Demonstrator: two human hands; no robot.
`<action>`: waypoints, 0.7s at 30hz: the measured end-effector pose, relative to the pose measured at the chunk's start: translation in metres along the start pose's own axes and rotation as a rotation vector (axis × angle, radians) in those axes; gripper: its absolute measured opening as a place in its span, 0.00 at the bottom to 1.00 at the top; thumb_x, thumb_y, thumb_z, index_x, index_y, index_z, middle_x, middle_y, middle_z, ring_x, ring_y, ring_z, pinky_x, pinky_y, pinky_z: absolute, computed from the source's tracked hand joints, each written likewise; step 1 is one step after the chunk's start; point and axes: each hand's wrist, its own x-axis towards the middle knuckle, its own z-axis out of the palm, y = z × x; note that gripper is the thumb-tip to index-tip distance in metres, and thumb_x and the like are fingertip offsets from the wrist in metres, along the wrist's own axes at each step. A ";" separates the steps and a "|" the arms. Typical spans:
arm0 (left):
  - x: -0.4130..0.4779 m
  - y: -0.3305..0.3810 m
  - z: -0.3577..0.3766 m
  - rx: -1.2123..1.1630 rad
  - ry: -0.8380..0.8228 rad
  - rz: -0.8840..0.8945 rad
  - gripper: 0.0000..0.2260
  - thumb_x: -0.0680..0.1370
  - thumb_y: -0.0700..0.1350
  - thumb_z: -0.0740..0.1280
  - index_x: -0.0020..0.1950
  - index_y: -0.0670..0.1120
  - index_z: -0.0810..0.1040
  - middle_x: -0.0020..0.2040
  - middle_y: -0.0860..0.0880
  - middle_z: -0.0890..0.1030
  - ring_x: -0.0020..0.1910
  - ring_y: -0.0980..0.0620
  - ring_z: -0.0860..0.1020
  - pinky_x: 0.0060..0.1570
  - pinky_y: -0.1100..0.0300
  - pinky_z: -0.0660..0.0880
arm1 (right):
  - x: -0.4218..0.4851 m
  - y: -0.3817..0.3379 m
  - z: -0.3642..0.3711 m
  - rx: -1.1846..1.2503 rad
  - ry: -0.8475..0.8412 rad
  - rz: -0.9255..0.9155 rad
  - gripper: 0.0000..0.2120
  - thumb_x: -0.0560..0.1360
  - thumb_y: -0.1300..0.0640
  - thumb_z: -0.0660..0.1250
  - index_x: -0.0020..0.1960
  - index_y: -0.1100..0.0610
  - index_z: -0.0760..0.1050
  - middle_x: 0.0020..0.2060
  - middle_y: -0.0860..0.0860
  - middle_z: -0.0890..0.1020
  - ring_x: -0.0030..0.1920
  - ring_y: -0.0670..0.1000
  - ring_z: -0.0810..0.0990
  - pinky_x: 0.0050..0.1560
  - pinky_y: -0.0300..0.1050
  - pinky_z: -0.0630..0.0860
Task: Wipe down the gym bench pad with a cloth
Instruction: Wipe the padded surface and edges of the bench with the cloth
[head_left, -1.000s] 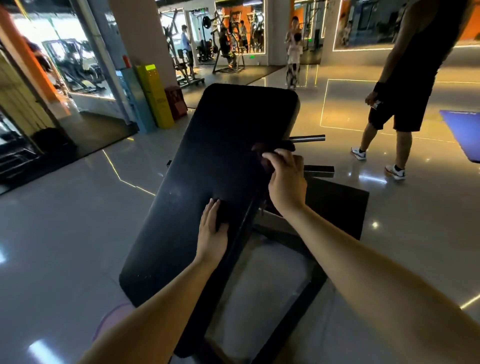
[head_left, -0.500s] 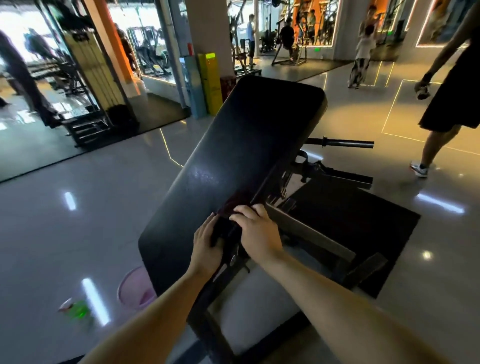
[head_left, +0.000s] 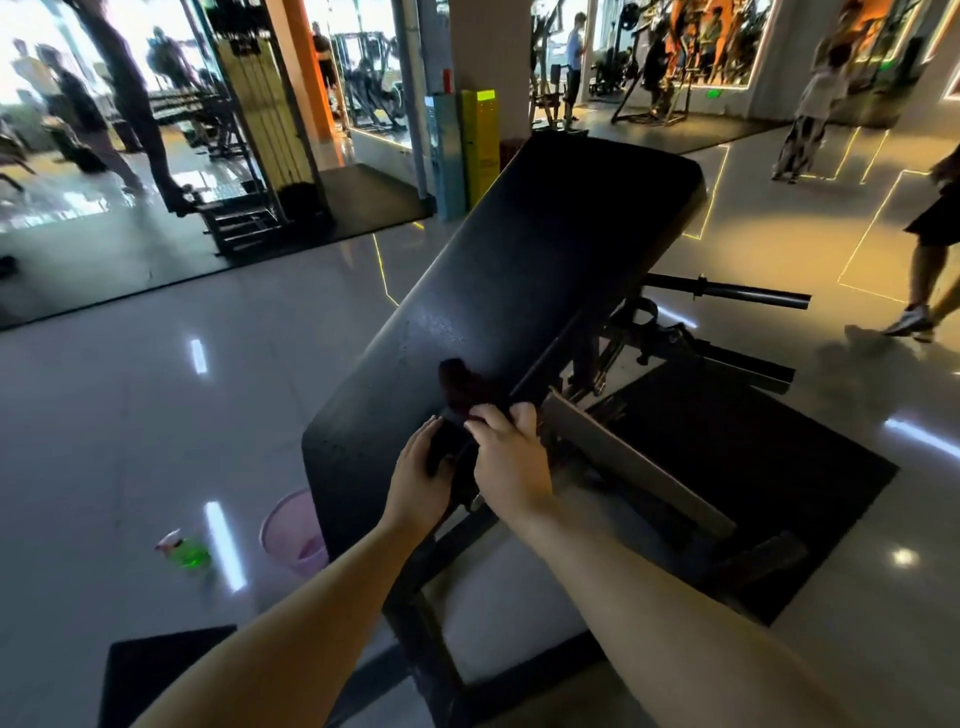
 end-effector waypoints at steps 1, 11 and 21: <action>-0.002 0.003 -0.001 -0.017 -0.001 0.015 0.21 0.79 0.36 0.63 0.71 0.51 0.74 0.68 0.54 0.77 0.69 0.56 0.74 0.71 0.53 0.70 | -0.005 -0.003 0.003 0.030 -0.033 -0.016 0.17 0.75 0.64 0.61 0.61 0.53 0.79 0.63 0.42 0.74 0.61 0.55 0.65 0.51 0.48 0.78; -0.004 0.001 -0.002 0.105 -0.013 -0.073 0.24 0.82 0.43 0.64 0.78 0.50 0.66 0.77 0.48 0.69 0.74 0.47 0.69 0.75 0.43 0.66 | 0.050 0.027 -0.063 0.061 0.189 0.016 0.28 0.76 0.68 0.59 0.73 0.49 0.68 0.71 0.43 0.69 0.63 0.52 0.67 0.51 0.43 0.77; -0.013 0.002 -0.004 0.047 0.063 -0.123 0.26 0.81 0.42 0.67 0.78 0.48 0.65 0.75 0.46 0.70 0.73 0.48 0.70 0.74 0.48 0.67 | 0.009 -0.007 -0.011 0.118 -0.107 -0.055 0.21 0.77 0.66 0.57 0.66 0.54 0.77 0.63 0.46 0.78 0.62 0.53 0.65 0.57 0.47 0.74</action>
